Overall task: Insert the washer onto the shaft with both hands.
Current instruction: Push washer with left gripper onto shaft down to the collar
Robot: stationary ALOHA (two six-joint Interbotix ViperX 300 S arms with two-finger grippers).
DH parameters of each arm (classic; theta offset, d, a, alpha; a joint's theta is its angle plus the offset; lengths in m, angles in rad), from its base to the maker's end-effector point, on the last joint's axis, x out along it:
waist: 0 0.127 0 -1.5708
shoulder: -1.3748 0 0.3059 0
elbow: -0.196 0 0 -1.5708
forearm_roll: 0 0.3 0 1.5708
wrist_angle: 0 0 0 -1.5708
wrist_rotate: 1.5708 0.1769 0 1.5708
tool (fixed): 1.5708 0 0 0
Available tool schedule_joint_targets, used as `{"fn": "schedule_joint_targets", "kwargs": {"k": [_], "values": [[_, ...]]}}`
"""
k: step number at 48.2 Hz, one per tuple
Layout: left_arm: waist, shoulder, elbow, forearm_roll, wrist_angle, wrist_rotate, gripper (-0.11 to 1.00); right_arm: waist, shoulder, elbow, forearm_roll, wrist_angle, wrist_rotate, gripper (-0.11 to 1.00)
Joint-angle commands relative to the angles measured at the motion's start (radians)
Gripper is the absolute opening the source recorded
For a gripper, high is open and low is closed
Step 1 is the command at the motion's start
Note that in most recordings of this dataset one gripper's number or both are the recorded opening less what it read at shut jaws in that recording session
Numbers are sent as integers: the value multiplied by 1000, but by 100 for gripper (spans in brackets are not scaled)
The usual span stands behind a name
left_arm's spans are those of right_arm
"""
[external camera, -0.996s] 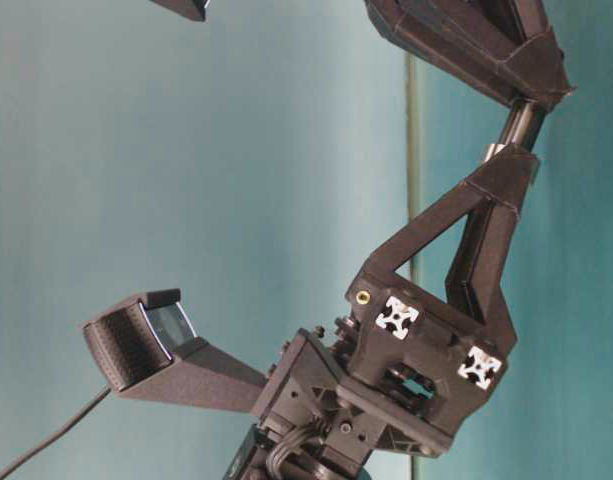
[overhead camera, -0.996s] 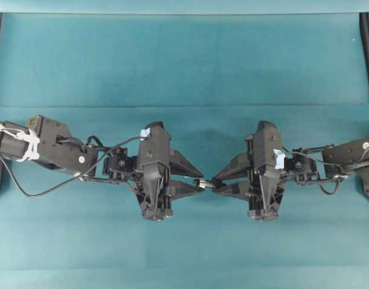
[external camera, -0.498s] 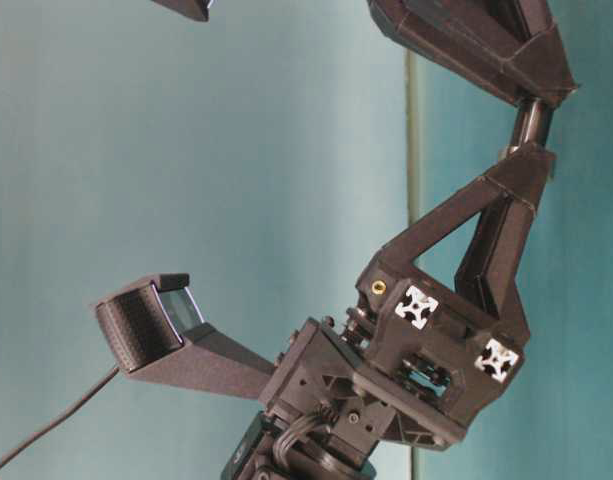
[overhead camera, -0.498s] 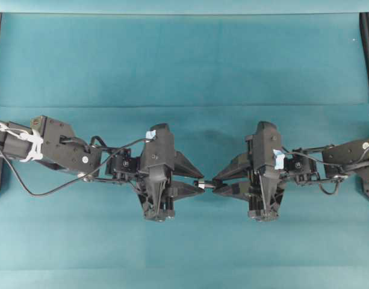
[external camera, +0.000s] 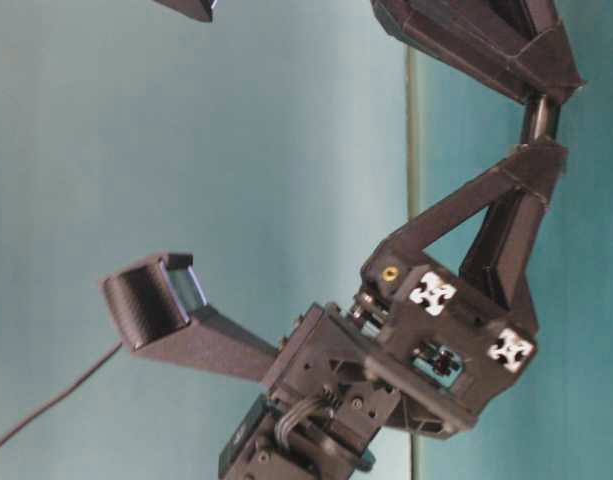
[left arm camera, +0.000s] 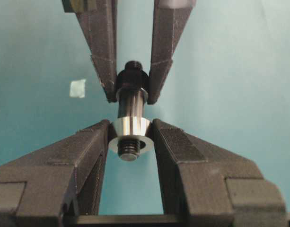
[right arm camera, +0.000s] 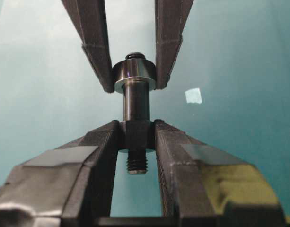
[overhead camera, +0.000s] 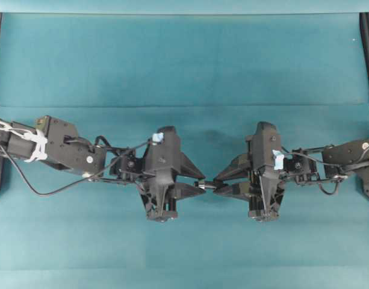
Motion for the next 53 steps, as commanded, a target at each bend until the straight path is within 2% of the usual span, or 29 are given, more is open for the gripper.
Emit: {"fn": "schedule_joint_targets", "kwargs": {"k": [1,8,45,53], "values": [[-2,0,-40,2,15,18,37,-6,-6,-29,-2,-9,-2,0],[0,2,-60,2,46,44,37,-6,0,-35,-3,-9,-2,0],[8,-8,-75,2,64,48,37,-5,8,-38,-5,5,-5,0],[15,-11,-97,2,106,48,37,-6,9,-38,-8,5,-5,0]]}}
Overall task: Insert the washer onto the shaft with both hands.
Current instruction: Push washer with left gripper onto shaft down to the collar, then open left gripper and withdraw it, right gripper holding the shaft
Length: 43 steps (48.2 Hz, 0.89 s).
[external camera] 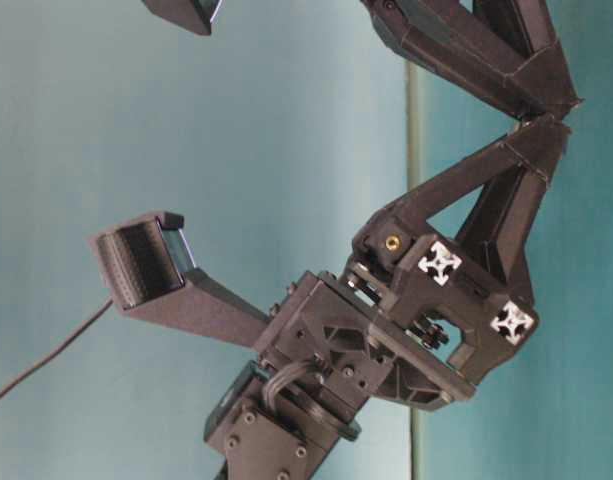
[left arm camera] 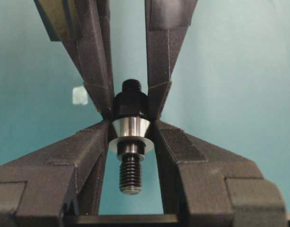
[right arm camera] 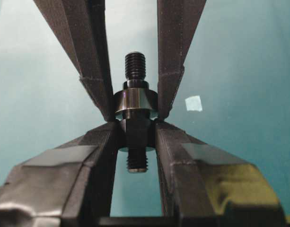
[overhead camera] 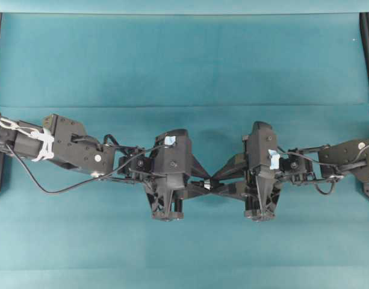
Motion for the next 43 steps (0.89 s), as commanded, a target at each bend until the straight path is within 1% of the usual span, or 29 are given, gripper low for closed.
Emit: {"fn": "schedule_joint_targets", "kwargs": {"k": [1,8,17,19,20,25,28,30,35,43], "values": [[9,-21,-34,2,20,0,37,-2,-5,-15,-2,-5,-3,0],[14,-21,-40,2,67,0,37,-3,-5,-15,-3,-5,-3,0],[14,-25,-41,2,74,2,37,-3,-5,-15,-3,-5,-3,0],[15,-28,-41,2,75,2,41,-3,-5,-15,-3,-5,-3,0],[15,-28,-43,2,75,2,46,-3,-5,-15,-3,-5,-3,0],[15,-37,-40,2,77,12,79,-3,-5,-15,-3,-5,-3,0],[14,-43,-37,2,78,28,92,-3,-5,-14,-3,-5,-5,0],[14,-48,-35,2,78,40,95,-3,-5,-14,-3,-5,-3,0],[12,-71,-23,2,83,67,93,-3,-5,-14,-3,-5,-3,0],[14,-146,26,2,109,75,92,-3,-9,-11,-3,-14,0,0]]}}
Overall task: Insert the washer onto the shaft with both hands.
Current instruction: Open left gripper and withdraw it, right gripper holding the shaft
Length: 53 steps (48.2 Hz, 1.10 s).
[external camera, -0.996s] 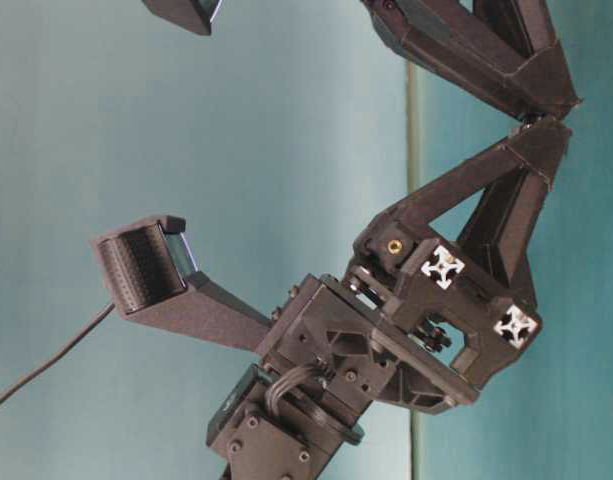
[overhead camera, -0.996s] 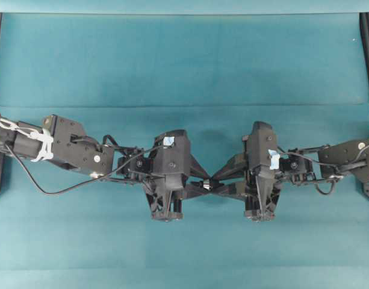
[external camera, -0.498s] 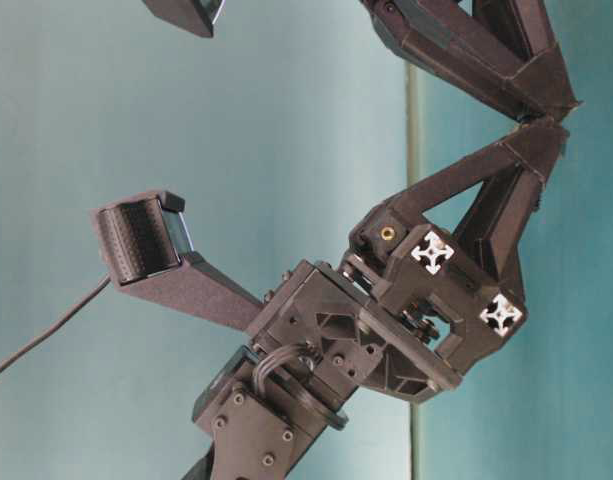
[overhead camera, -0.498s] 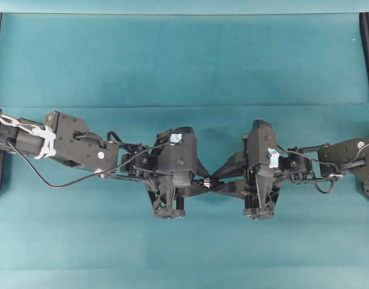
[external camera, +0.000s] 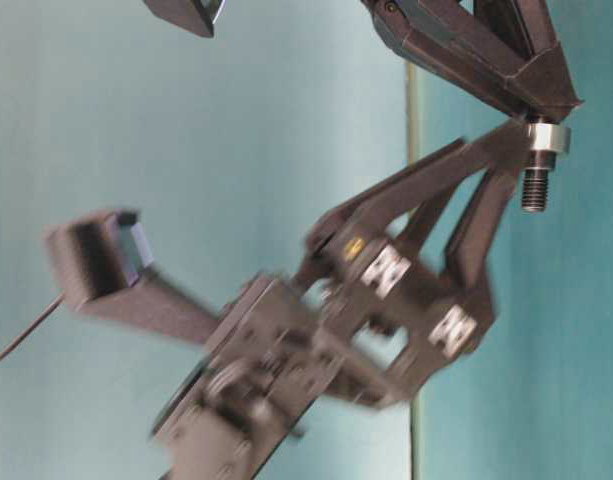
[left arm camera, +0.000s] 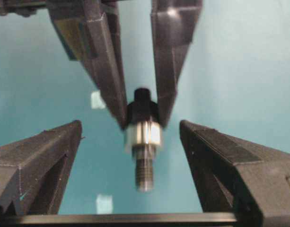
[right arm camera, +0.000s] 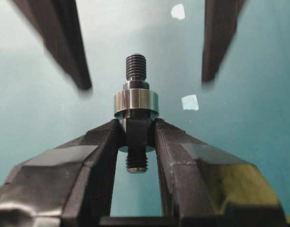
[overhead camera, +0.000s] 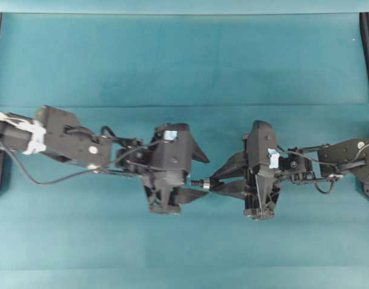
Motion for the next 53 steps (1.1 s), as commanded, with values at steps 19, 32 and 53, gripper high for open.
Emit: {"fn": "schedule_joint_targets", "kwargs": {"k": [19,32,53], "values": [[-6,-201,192,3,15,-8,92,2,-25,17,0,-67,9,0],[-6,-233,238,3,15,-9,91,3,-26,17,0,-67,9,0],[-5,-236,241,3,15,-9,91,2,-26,18,0,-74,8,0]]}}
